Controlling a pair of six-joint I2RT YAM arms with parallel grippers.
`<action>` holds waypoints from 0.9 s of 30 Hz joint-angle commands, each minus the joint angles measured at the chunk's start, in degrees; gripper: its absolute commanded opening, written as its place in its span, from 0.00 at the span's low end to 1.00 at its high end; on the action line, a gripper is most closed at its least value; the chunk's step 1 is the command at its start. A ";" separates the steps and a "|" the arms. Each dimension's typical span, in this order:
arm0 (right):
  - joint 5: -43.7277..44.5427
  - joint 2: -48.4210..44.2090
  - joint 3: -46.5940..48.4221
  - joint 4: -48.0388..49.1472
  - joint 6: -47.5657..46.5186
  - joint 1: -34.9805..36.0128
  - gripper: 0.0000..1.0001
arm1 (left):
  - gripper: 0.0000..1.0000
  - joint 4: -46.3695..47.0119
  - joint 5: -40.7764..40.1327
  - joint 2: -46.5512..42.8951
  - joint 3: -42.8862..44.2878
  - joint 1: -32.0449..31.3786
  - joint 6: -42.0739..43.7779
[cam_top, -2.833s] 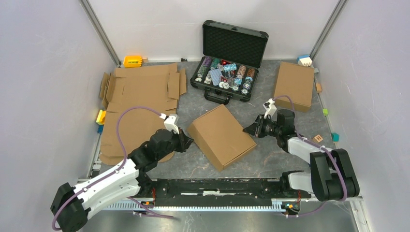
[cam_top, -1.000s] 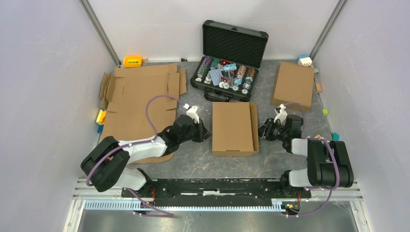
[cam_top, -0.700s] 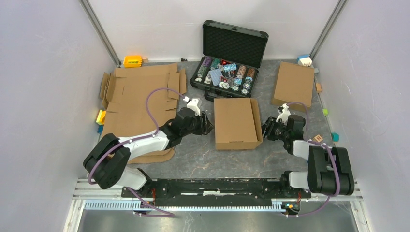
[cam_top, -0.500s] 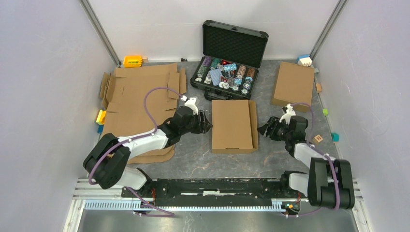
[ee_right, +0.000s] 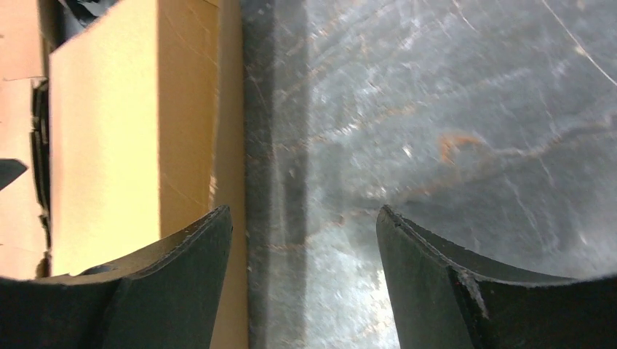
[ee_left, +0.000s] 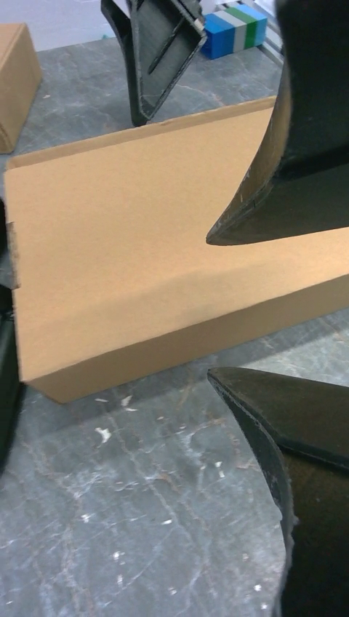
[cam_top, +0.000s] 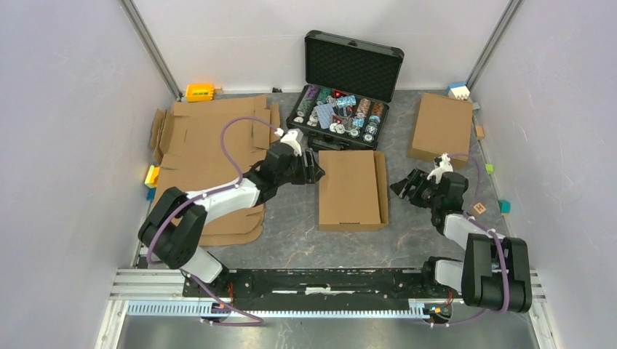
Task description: Fold the paper box
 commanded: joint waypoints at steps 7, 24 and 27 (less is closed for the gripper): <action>4.25 5.41 8.77 3.26 1.19 7.78 0.69 | 0.62 -0.82 5.31 7.59 8.25 2.01 1.68; 12.83 -4.13 5.69 -9.72 -5.26 27.98 0.43 | 0.48 -2.94 12.96 7.02 6.02 2.01 4.67; 11.14 -9.06 1.81 -11.48 -4.21 30.75 0.50 | 0.48 -4.33 12.35 3.74 3.05 2.01 6.23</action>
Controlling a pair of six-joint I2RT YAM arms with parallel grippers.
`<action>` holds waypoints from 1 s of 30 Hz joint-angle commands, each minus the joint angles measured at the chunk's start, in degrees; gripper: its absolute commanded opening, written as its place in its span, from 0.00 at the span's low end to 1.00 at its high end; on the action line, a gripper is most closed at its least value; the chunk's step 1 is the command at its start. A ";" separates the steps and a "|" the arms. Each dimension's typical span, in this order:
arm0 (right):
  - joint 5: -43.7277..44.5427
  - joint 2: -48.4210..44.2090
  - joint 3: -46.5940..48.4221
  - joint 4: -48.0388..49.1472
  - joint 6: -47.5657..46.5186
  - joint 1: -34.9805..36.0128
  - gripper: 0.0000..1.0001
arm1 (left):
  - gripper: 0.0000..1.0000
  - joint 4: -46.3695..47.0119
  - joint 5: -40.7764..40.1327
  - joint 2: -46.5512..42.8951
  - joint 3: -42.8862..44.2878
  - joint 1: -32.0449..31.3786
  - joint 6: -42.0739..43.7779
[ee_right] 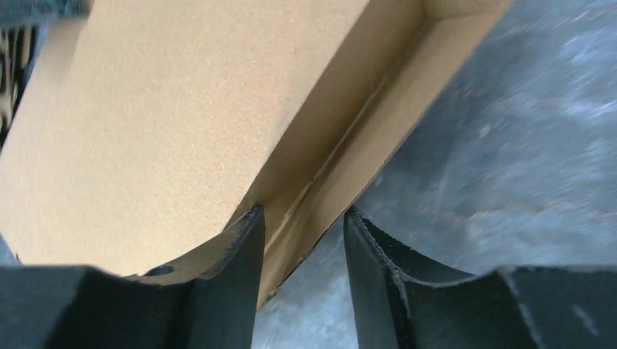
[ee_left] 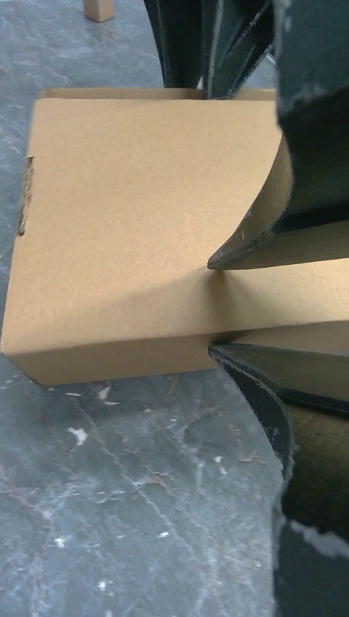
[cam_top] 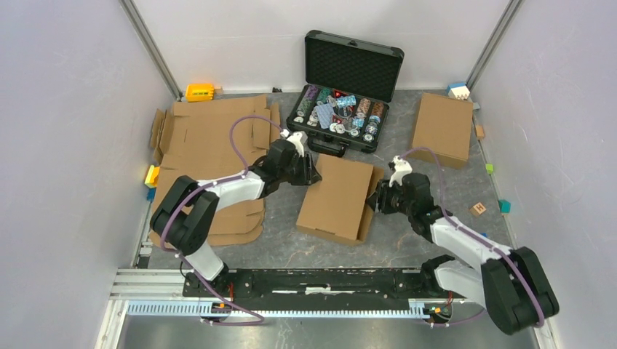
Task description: Fold the paper box
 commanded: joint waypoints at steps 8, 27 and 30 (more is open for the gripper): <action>2.93 -17.76 -7.24 -12.68 0.94 3.28 0.96 | 0.50 -5.42 2.73 -10.89 -5.49 -0.66 6.80; 0.23 -9.28 -0.92 -1.81 23.84 -2.20 0.98 | 0.63 -7.97 3.70 -0.75 6.46 1.05 9.17; 5.33 -7.52 -0.77 -1.45 26.43 -1.61 0.98 | 0.63 -7.97 5.07 1.43 7.69 1.45 8.92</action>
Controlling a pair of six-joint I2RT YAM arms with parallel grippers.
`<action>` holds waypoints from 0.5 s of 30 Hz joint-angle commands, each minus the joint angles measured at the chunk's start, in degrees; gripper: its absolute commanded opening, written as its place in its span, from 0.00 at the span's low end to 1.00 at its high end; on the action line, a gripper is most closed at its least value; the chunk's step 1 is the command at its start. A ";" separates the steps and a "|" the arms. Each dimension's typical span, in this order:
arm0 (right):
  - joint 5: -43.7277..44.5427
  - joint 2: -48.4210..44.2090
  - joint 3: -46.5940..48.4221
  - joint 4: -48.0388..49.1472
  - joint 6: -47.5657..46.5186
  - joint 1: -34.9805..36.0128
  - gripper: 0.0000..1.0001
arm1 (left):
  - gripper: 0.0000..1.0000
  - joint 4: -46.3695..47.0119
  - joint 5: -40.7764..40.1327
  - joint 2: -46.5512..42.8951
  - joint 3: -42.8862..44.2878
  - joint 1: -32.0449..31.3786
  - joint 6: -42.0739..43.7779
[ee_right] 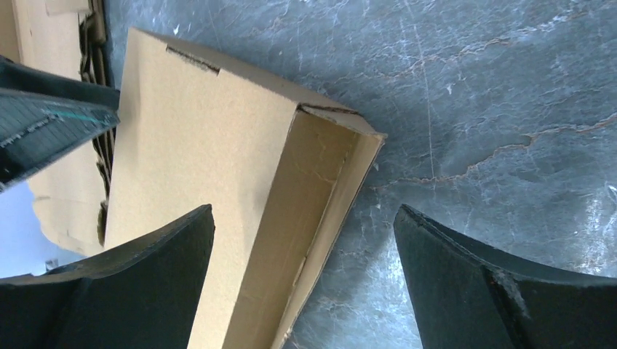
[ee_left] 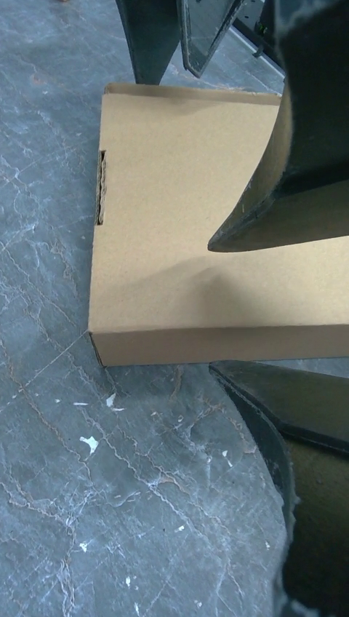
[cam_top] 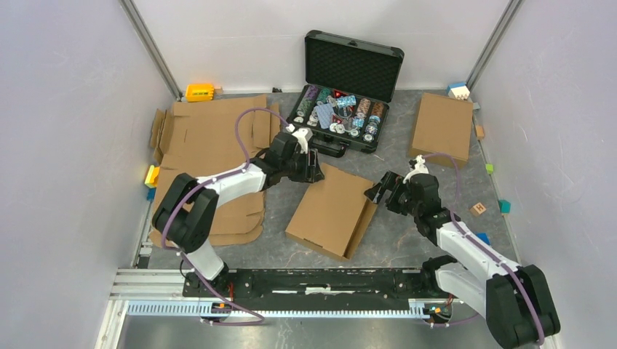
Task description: Fold the paper box
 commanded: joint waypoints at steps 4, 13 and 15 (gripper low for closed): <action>8.54 4.70 4.42 3.22 6.73 1.02 0.98 | 0.62 0.70 4.22 4.57 4.80 1.10 2.30; 7.90 13.27 9.85 3.00 7.13 1.47 0.98 | 0.53 0.60 8.18 8.53 8.12 1.28 3.44; 9.26 14.33 11.05 1.91 6.49 2.06 0.97 | 0.52 0.64 8.70 8.91 8.38 1.20 3.74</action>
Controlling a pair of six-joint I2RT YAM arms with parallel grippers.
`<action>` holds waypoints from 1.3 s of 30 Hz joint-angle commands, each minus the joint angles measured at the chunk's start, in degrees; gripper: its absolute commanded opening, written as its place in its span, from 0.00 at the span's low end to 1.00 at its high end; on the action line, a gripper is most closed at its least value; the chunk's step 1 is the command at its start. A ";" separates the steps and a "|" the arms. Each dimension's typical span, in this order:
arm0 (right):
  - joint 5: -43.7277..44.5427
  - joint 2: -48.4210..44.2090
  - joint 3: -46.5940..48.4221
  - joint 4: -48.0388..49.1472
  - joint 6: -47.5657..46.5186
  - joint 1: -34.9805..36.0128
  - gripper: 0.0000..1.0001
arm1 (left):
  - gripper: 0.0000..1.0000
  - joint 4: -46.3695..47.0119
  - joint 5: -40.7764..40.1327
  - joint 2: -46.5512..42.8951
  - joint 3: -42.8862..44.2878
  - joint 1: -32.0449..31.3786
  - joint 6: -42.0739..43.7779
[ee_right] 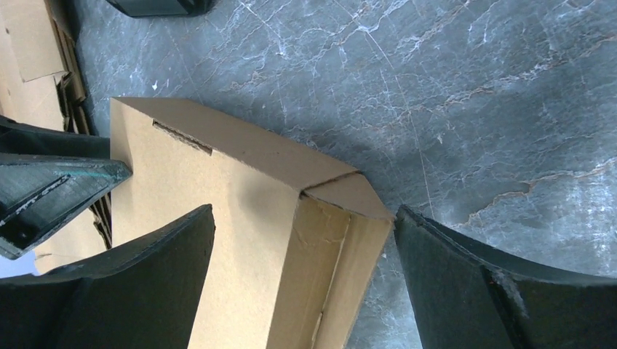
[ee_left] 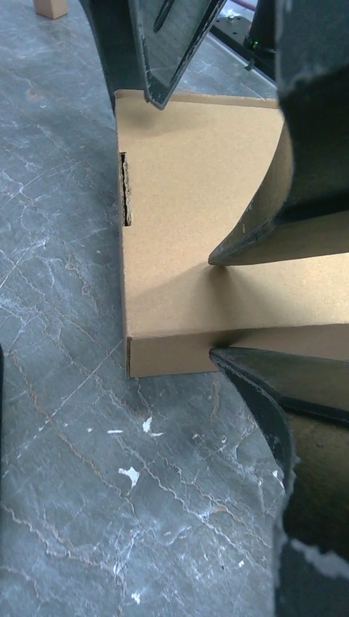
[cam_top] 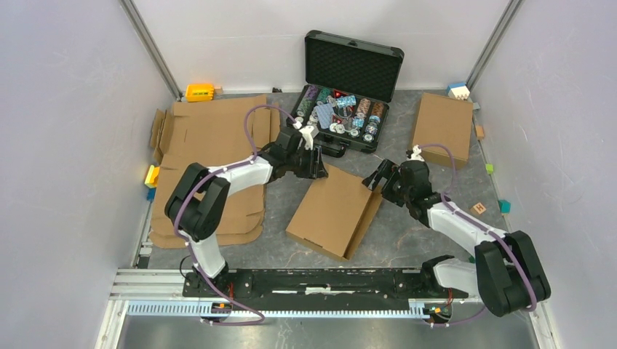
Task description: Fold the paper box
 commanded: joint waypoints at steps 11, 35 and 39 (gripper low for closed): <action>3.04 6.20 6.62 -1.60 -2.19 4.37 0.66 | 0.43 0.78 6.84 2.09 2.95 -0.23 3.32; -0.31 12.71 11.22 0.45 -0.64 9.22 0.69 | 0.38 -0.35 16.29 5.95 7.30 -5.24 6.21; -1.04 13.53 11.37 0.88 0.27 9.53 0.65 | 0.38 -0.63 17.69 6.33 7.78 -6.05 6.41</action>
